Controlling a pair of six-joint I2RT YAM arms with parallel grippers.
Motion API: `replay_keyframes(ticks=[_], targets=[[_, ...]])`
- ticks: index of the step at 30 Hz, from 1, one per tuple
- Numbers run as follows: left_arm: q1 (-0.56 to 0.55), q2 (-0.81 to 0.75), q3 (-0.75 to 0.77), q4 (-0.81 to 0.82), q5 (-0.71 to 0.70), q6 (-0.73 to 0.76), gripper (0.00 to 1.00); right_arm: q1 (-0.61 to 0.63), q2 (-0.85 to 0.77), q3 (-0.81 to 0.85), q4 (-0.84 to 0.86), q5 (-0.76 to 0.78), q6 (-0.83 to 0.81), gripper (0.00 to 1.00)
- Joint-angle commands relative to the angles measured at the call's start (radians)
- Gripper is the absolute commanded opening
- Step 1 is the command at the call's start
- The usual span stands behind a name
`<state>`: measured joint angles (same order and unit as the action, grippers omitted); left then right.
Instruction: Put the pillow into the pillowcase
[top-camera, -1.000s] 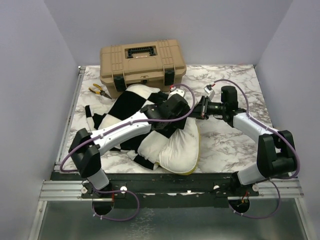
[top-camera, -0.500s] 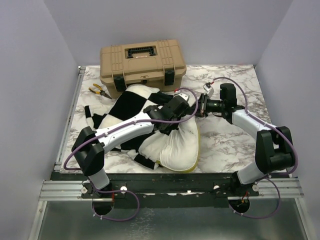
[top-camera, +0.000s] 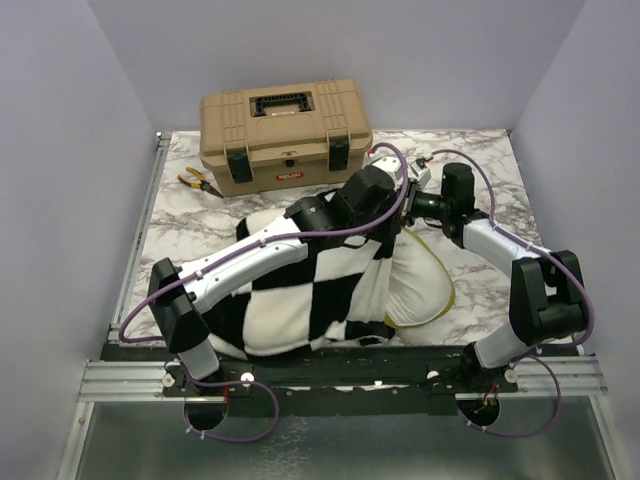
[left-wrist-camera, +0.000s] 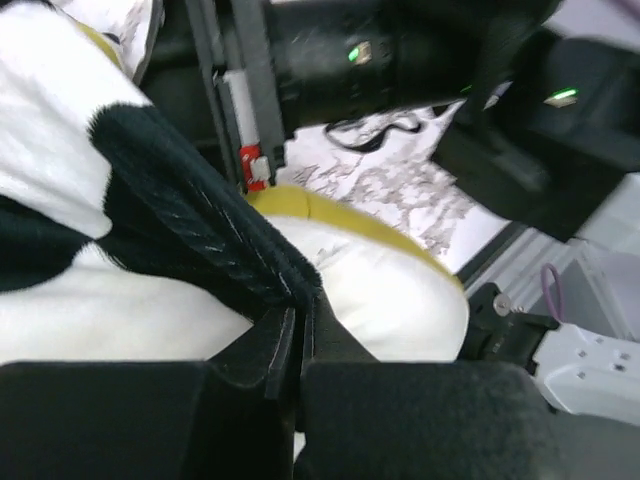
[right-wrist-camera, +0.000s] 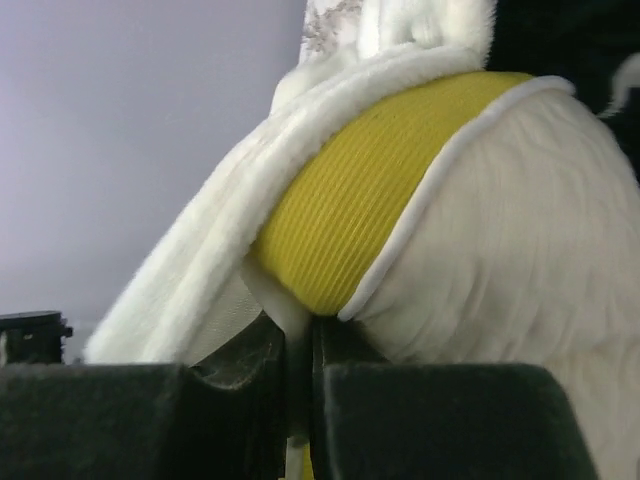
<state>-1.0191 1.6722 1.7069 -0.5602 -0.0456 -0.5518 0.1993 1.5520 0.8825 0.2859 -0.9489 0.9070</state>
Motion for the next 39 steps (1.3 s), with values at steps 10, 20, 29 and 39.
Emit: replay_keyframes(ticks=[10, 20, 29, 39], targets=[[0.017, -0.181, -0.409, 0.073, -0.42, -0.316, 0.0, 0.009, -0.065, 0.234, -0.973, 0.785, -0.617, 0.89], [0.033, -0.159, -0.396, 0.072, -0.379, -0.272, 0.0, -0.114, -0.172, 0.125, -0.967, 0.937, -0.567, 1.0], [0.035, -0.026, -0.218, 0.072, -0.243, -0.191, 0.0, -0.243, -0.123, -0.175, -0.754, 0.156, -0.45, 0.95], [0.006, 0.284, 0.268, 0.022, 0.001, -0.113, 0.0, -0.215, -0.217, -0.47, -0.127, -0.119, 0.034, 0.56]])
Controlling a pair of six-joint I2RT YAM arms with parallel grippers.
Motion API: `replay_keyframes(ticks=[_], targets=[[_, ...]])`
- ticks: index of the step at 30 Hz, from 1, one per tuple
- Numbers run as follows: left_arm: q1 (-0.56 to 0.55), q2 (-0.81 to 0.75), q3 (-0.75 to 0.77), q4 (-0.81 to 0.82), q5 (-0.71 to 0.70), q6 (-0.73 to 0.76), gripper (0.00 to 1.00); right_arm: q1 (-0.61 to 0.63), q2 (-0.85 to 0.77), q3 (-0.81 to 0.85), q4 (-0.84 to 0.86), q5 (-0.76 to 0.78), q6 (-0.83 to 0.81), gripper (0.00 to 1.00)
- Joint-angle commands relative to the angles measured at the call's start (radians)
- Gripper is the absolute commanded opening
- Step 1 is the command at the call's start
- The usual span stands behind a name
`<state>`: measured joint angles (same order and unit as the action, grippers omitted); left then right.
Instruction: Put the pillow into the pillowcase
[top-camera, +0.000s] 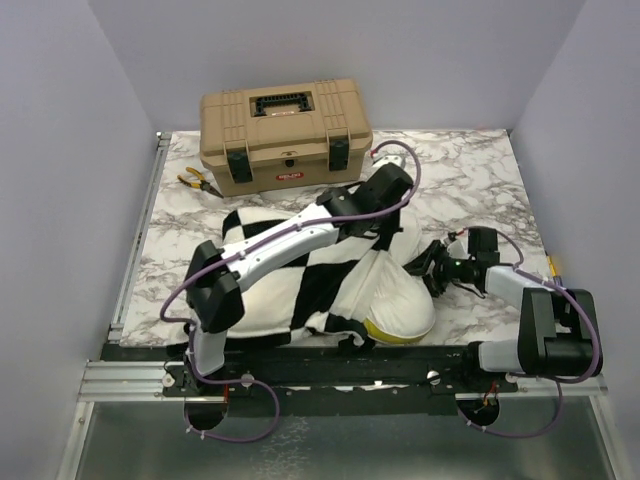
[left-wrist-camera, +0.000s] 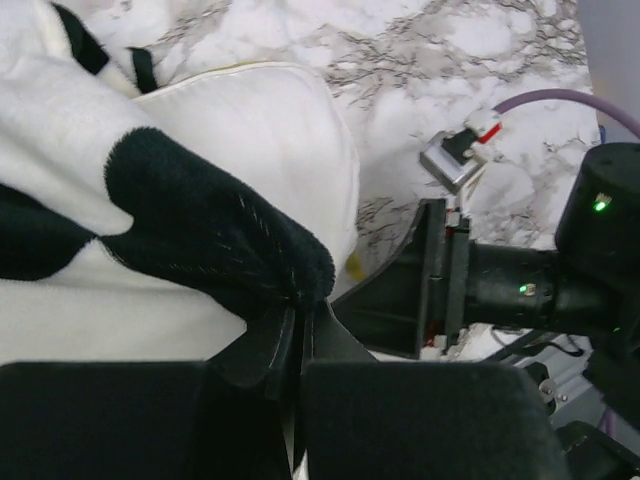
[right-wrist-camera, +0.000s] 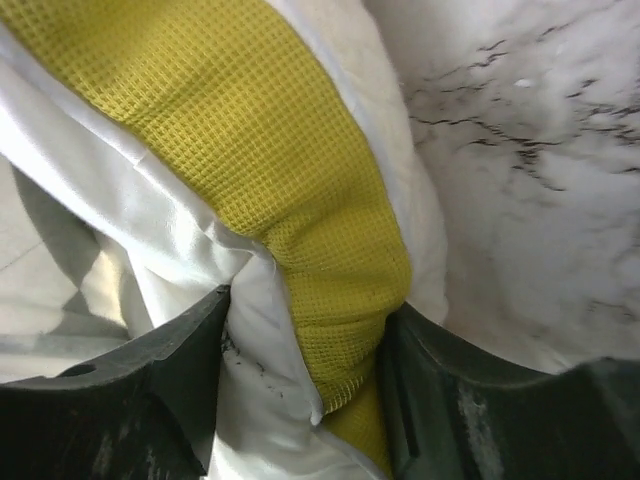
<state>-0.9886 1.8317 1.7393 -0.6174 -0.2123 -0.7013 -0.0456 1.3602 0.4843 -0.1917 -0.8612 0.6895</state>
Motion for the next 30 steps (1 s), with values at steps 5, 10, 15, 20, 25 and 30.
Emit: replay_keyframes(ticks=[5, 10, 15, 20, 25, 30], targets=[[-0.121, 0.256, 0.458, 0.048, 0.202, 0.003, 0.0, 0.074, 0.041, -0.096, 0.775, -0.224, 0.493, 0.32], [-0.186, 0.284, 0.5, 0.047, 0.196, -0.033, 0.0, 0.184, 0.103, 0.005, 1.022, -0.206, 0.598, 0.16], [-0.176, 0.121, 0.262, 0.03, -0.019, -0.019, 0.0, 0.191, 0.125, 0.091, 0.936, -0.202, 0.536, 0.01], [-0.101, -0.055, -0.007, 0.013, -0.082, -0.033, 0.11, 0.191, 0.077, 0.084, 0.861, -0.193, 0.516, 0.0], [-0.058, -0.179, -0.226, 0.064, -0.026, -0.055, 0.69, 0.193, 0.041, 0.083, 0.786, -0.203, 0.497, 0.0], [-0.048, -0.261, -0.382, 0.267, 0.104, -0.079, 0.97, 0.202, 0.065, 0.056, 0.839, -0.209, 0.535, 0.05]])
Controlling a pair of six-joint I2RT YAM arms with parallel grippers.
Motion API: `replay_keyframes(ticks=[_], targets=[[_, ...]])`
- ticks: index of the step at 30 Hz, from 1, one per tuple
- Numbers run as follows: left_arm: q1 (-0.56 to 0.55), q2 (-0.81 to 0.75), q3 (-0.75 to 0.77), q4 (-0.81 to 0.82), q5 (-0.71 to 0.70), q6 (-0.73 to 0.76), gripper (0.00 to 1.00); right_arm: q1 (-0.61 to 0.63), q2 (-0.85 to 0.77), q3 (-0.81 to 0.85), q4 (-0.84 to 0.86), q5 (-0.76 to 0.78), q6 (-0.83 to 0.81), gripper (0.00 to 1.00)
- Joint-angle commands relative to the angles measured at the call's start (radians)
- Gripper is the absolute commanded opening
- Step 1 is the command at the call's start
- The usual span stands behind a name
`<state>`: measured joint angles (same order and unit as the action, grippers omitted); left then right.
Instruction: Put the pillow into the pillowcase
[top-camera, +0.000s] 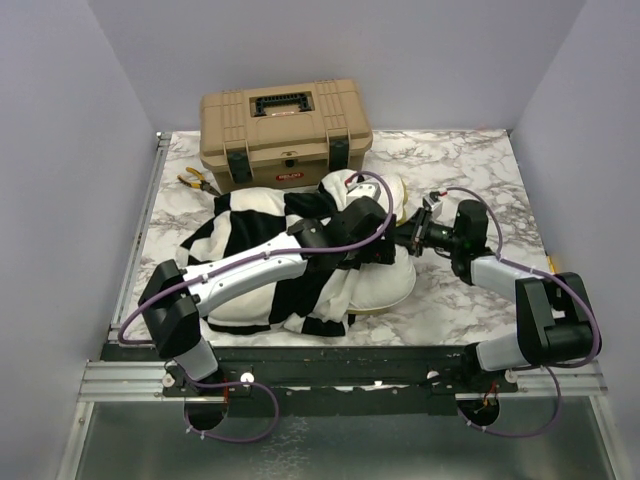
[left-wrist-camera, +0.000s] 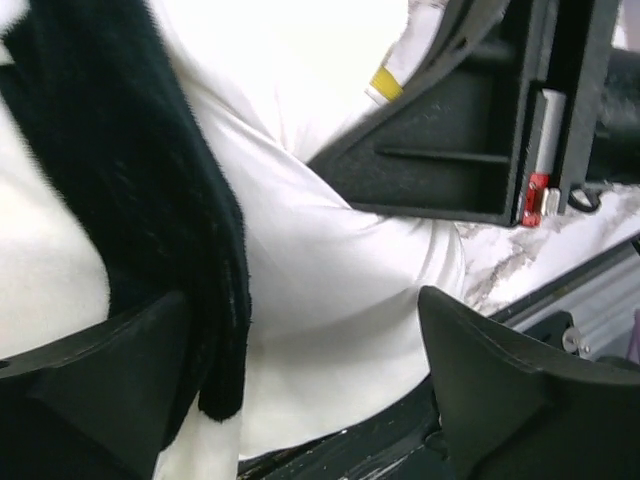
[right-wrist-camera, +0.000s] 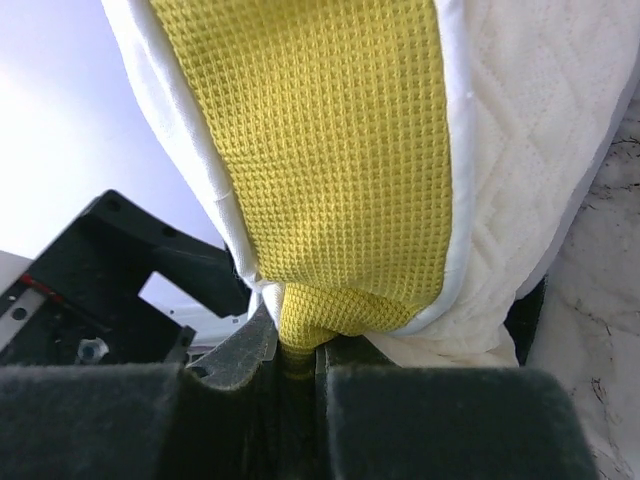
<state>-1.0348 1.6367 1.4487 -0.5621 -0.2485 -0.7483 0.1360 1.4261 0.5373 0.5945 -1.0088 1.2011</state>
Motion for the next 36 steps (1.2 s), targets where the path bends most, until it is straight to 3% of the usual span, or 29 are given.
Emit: replay_keyframes(ticks=[1, 6, 10, 12, 15, 16, 17, 22, 25, 28, 31, 36], targets=[[-0.001, -0.072, -0.108, 0.248, 0.175, -0.037, 0.99, 0.026, 0.008, 0.002, 0.076, -0.064, 0.044, 0.05], [-0.017, -0.007, -0.1, 0.275, 0.264, -0.049, 0.99, 0.045, 0.029, 0.037, 0.114, -0.07, 0.102, 0.06], [-0.034, 0.054, -0.093, 0.263, 0.154, -0.079, 0.96, 0.058, 0.025, 0.079, 0.089, -0.087, 0.127, 0.07], [-0.034, 0.093, -0.063, 0.25, 0.12, -0.087, 0.75, 0.062, 0.01, 0.091, 0.058, -0.089, 0.123, 0.08], [-0.034, 0.142, 0.006, 0.18, 0.088, -0.062, 0.17, 0.062, -0.018, 0.124, -0.033, -0.09, 0.068, 0.11], [-0.032, 0.146, 0.025, 0.156, 0.075, -0.049, 0.02, 0.061, -0.027, 0.146, -0.089, -0.086, 0.025, 0.13], [-0.028, 0.139, 0.034, 0.14, 0.063, -0.047, 0.0, 0.061, -0.038, 0.172, -0.15, -0.076, -0.028, 0.17], [0.035, 0.0, -0.013, 0.136, 0.0, -0.076, 0.0, 0.053, -0.086, 0.434, -0.787, 0.141, -0.439, 0.69], [0.113, -0.127, -0.061, 0.137, -0.002, -0.092, 0.0, 0.05, -0.113, 0.582, -1.008, 0.327, -0.605, 0.89], [0.189, -0.255, -0.096, 0.15, -0.005, -0.085, 0.0, 0.051, -0.135, 0.704, -1.142, 0.482, -0.697, 0.96], [0.254, -0.378, -0.129, 0.166, 0.002, -0.066, 0.0, 0.051, -0.171, 0.748, -1.167, 0.568, -0.713, 1.0], [0.326, -0.536, -0.18, 0.206, 0.088, -0.021, 0.0, 0.049, -0.145, 0.663, -1.097, 0.472, -0.652, 1.0]])
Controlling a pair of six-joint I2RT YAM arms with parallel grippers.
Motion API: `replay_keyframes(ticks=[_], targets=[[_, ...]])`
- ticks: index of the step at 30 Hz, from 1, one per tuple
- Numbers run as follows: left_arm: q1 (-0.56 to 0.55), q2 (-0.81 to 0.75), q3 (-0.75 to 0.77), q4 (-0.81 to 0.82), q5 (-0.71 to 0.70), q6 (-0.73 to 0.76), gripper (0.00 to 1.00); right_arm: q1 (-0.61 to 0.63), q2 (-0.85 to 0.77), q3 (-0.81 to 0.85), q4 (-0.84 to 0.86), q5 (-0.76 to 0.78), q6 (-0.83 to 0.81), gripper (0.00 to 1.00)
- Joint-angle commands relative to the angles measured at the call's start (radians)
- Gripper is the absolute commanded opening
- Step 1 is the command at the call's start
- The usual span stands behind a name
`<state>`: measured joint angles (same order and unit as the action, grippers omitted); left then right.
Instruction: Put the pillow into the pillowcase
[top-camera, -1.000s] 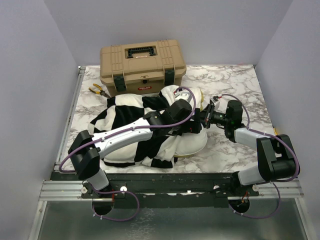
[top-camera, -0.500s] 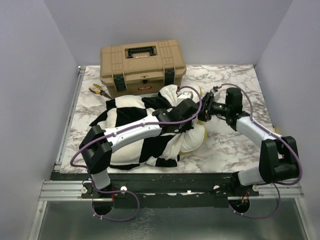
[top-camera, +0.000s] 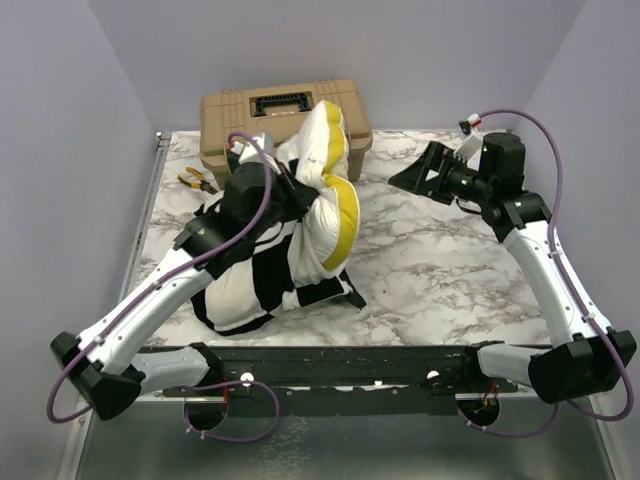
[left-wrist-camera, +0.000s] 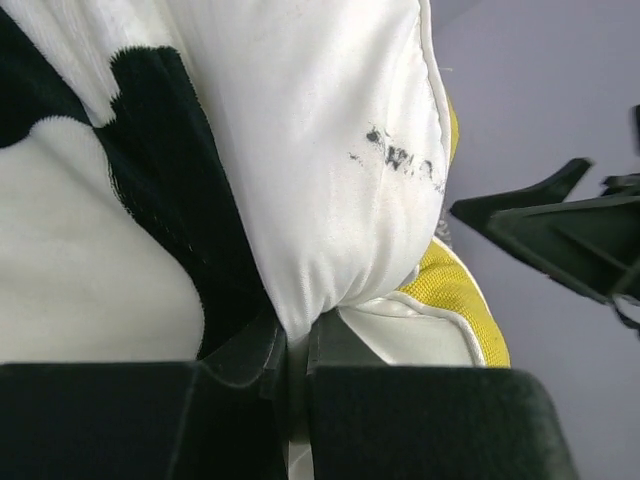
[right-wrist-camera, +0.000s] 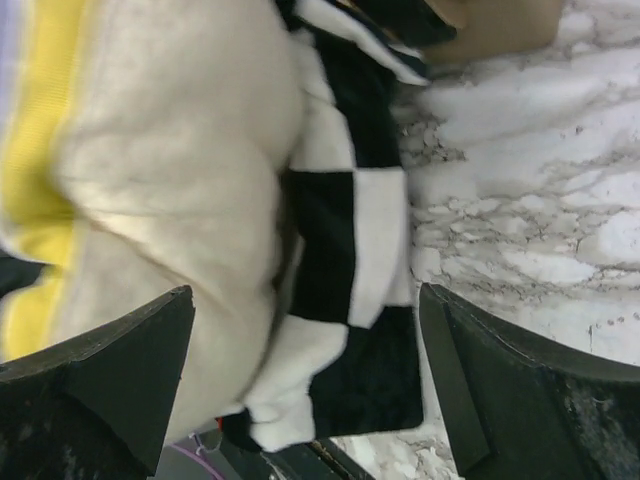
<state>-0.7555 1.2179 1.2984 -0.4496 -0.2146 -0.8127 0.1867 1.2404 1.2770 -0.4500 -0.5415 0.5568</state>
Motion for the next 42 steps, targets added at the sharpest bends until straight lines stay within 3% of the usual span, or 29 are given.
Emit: replay_keyframes(ticks=[1, 6, 10, 16, 19, 23, 28, 31, 34, 42], targets=[[0.054, -0.139, -0.032, 0.092, 0.069, 0.045, 0.0, 0.0, 0.055, -0.116, -0.016, -0.046, 0.02, 1.0], [0.065, -0.209, -0.02, 0.106, 0.132, 0.039, 0.0, 0.022, 0.185, -0.339, 0.227, -0.3, 0.192, 0.99], [0.065, -0.235, 0.018, 0.127, 0.139, 0.022, 0.0, 0.075, 0.295, -0.488, 0.519, -0.388, 0.342, 0.99], [0.066, -0.206, 0.139, 0.17, 0.229, 0.0, 0.0, 0.2, 0.481, -0.531, 0.865, -0.447, 0.529, 1.0], [0.066, -0.173, 0.211, 0.187, 0.304, -0.014, 0.0, 0.206, 0.57, -0.583, 1.159, -0.472, 0.711, 1.0], [0.065, -0.158, 0.256, 0.206, 0.346, -0.034, 0.0, 0.209, 0.67, -0.619, 1.705, -0.484, 1.006, 1.0], [0.066, -0.179, 0.214, 0.212, 0.326, -0.027, 0.0, 0.208, 0.728, -0.602, 2.12, -0.457, 1.298, 0.96], [0.066, -0.199, 0.176, 0.209, 0.307, -0.015, 0.0, 0.206, 0.665, -0.615, 2.114, -0.458, 1.314, 0.91], [0.065, -0.21, 0.159, 0.193, 0.302, 0.004, 0.0, 0.194, 0.55, -0.642, 1.963, -0.47, 1.231, 0.89], [0.066, -0.247, 0.16, 0.106, 0.237, 0.082, 0.0, 0.119, 0.216, -0.606, 1.225, -0.508, 0.828, 0.72]])
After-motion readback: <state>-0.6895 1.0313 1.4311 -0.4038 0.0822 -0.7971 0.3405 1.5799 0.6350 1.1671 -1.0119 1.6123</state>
